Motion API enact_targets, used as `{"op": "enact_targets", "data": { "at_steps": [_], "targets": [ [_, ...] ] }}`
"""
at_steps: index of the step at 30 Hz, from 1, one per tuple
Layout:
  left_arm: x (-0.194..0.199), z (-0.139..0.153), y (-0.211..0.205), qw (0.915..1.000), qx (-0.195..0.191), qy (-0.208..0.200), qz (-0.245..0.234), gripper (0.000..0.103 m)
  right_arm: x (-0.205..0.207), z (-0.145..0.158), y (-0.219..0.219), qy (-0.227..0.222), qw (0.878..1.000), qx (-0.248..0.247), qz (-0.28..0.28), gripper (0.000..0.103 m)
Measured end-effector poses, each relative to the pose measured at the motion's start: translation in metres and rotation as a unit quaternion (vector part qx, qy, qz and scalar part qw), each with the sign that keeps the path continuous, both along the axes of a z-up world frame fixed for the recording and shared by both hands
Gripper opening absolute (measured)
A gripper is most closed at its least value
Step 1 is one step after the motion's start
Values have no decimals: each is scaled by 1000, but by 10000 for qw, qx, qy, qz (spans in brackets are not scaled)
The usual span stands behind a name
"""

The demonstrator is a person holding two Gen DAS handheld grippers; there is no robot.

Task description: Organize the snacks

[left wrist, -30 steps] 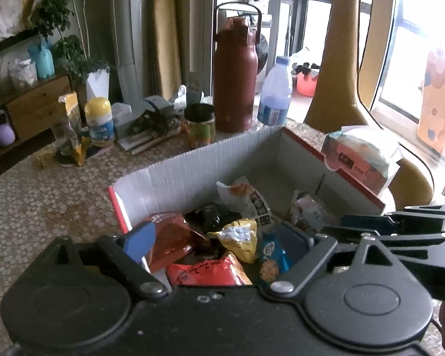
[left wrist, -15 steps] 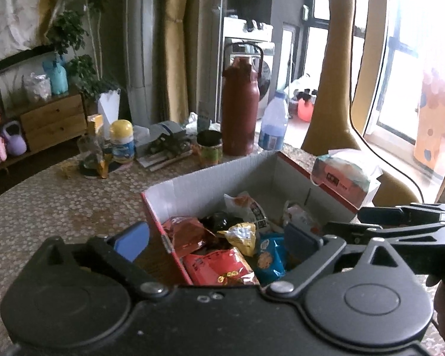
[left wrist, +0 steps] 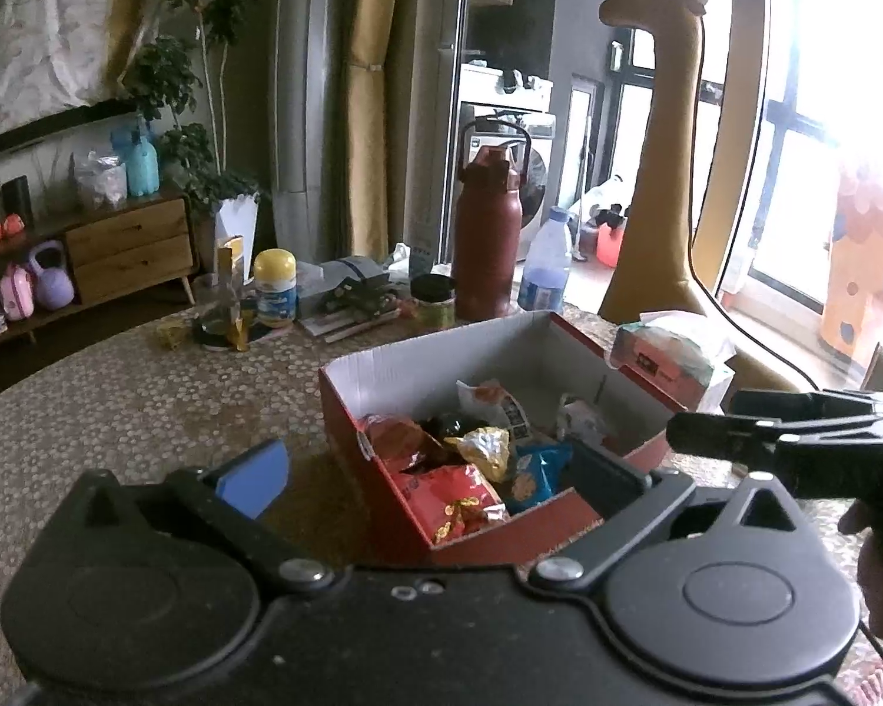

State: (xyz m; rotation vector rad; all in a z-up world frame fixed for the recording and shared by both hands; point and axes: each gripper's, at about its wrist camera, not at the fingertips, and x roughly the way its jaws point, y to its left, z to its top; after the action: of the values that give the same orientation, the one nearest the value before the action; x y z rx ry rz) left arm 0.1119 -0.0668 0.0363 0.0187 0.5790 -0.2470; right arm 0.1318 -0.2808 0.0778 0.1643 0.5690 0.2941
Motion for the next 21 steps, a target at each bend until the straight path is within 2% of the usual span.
{"op": "enact_targets", "data": {
  "at_steps": [9,12,21],
  "targets": [
    [-28,6,2,9998,21,-167,100,103,-21,11,-3,-228,9997,79,0,98],
    [-32,7,4,9998,-95,-137,50,103,-26,13,-3,-270,9995,150,-5,98],
    [-42,10,9,9993,-238,-211,173,103,-35,8,-6,-151,9996,201,-84,98]
  ]
}}
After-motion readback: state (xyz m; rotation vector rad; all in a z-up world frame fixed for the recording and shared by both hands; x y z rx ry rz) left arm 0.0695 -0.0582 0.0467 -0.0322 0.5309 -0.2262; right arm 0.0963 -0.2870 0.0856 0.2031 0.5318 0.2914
